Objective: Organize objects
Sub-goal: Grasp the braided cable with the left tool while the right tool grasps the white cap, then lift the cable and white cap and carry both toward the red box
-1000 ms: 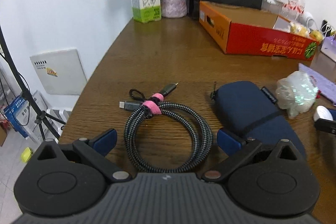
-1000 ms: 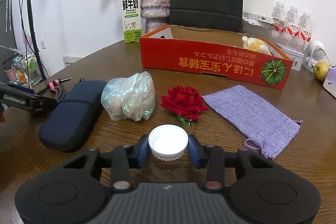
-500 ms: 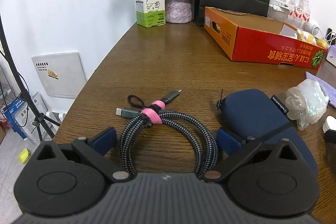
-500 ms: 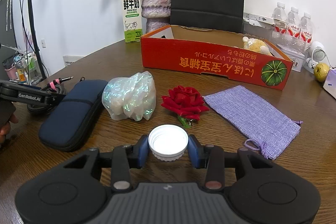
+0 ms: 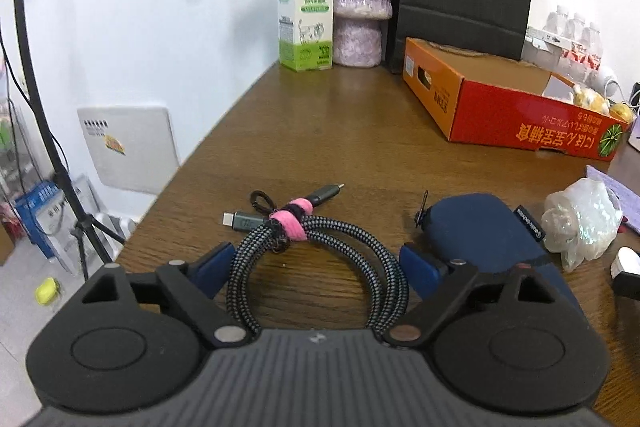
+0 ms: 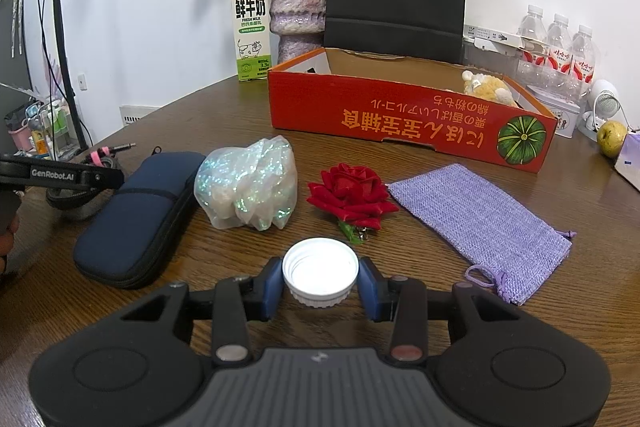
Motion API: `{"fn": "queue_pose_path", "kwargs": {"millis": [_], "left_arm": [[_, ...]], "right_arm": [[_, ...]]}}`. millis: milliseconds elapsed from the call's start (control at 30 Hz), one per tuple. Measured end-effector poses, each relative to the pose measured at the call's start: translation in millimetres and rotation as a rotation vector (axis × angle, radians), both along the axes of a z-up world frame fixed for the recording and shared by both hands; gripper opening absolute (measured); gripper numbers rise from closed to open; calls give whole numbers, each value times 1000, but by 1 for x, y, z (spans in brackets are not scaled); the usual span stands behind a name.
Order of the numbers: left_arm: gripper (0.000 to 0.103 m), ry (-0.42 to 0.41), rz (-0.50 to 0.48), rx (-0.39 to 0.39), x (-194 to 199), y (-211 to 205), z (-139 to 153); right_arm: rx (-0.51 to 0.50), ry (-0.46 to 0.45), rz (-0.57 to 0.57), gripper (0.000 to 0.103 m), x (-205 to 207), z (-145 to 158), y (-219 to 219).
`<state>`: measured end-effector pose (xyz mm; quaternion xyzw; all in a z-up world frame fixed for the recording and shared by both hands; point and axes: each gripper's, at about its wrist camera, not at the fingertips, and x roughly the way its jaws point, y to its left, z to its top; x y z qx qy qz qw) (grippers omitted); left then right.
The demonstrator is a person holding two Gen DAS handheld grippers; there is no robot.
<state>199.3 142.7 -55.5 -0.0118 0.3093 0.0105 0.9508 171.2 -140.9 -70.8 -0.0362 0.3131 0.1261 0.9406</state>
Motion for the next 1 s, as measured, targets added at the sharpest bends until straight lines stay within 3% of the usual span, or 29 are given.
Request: {"fn": "queue_pose_path", "kwargs": {"millis": [367,767,1000], "left_arm": [[90,-91,27,0,-20,-11,11],[90,-128,53,0,-38,-27,15],[90,-153,15,-11,-50,-50,26]], "right_arm": [[4,-11,-6,39,-1,1,-1],[16,-113,-21,39,-15,9,-6],[39,-161,-45,39,-24,15,-17]]}}
